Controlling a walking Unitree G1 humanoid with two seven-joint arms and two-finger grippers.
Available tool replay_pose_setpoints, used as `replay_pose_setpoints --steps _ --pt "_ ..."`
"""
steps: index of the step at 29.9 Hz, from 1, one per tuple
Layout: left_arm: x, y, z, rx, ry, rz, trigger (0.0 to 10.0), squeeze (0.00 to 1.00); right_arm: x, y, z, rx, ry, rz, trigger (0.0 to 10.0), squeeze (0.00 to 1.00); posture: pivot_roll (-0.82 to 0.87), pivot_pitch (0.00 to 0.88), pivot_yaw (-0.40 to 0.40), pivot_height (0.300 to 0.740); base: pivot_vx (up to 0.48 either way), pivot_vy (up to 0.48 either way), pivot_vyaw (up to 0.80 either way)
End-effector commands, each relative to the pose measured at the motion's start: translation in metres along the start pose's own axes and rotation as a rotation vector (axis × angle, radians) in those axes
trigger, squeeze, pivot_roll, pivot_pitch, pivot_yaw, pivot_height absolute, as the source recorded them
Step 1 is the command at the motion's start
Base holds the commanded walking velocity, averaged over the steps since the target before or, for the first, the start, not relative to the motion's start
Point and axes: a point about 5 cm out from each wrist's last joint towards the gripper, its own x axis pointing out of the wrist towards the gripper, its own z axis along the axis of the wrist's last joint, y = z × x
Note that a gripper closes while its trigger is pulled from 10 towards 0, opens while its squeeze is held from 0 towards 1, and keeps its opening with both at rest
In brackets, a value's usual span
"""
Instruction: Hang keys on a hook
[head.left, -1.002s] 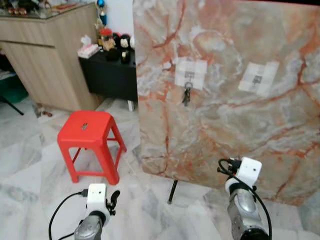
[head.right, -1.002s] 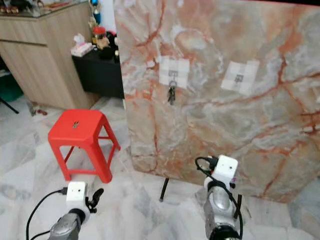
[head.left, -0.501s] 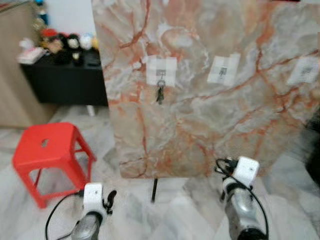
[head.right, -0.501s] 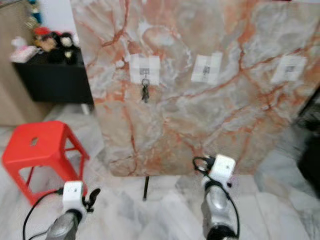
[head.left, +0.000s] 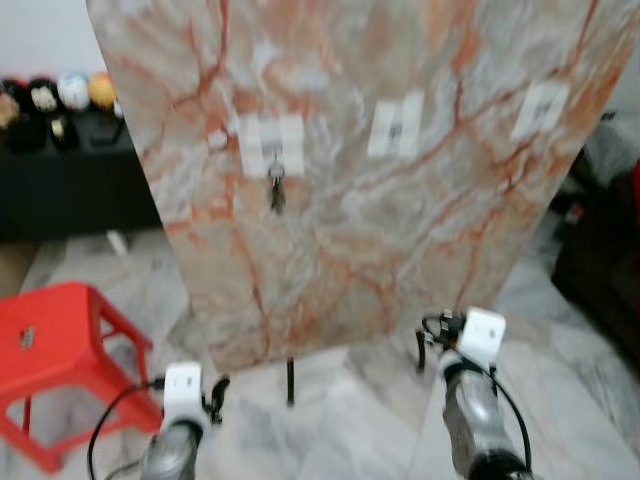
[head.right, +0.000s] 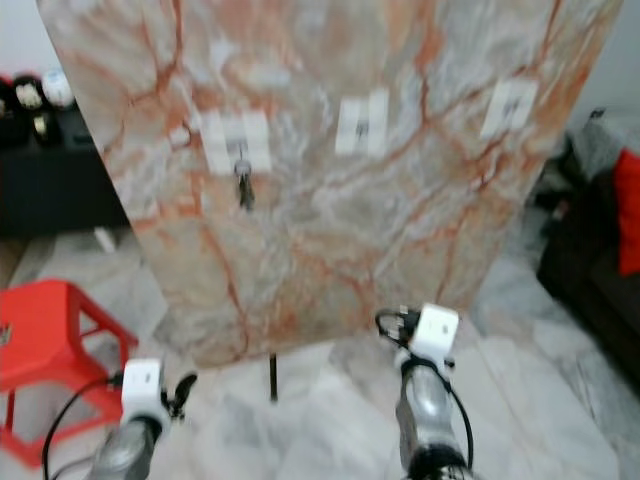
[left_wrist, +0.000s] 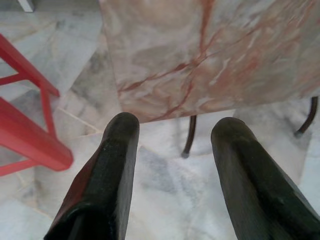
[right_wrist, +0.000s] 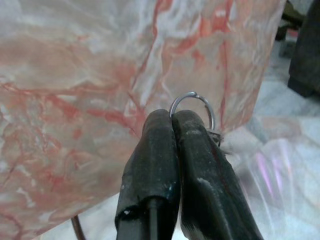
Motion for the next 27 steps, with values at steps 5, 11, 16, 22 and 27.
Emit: replay_pose_setpoints --steps 5,11,16,22,27 --pt "-0.001 0.001 -0.003 -0.011 0.018 0.003 10.0 0.0 0.009 0.004 0.025 -0.077 -0.103 0.05 10.0 0.0 0.13 0.0 -0.031 0.74 0.0 0.0 0.0" --pt "-0.001 0.001 -0.002 -0.015 0.014 0.012 10.0 0.0 0.013 0.012 0.045 -0.194 -0.213 0.093 10.0 0.0 0.13 0.0 -0.035 0.74 0.0 0.0 0.0" --pt "-0.001 0.001 -0.003 -0.014 0.015 0.009 10.0 0.0 0.015 0.016 0.063 -0.267 -0.311 0.074 10.0 0.0 0.13 0.0 -0.034 0.74 0.0 0.0 0.0" --pt "-0.001 0.002 -0.002 -0.014 0.015 0.011 10.0 0.0 0.015 0.024 0.07 -0.348 -0.359 0.099 10.0 0.0 0.13 0.0 -0.035 0.74 0.0 0.0 0.0" --pt "-0.001 0.002 -0.002 -0.018 0.01 0.014 10.0 0.0 0.013 0.034 0.071 -0.335 -0.377 0.154 10.0 0.0 0.13 0.0 -0.038 0.74 0.0 0.0 0.0"
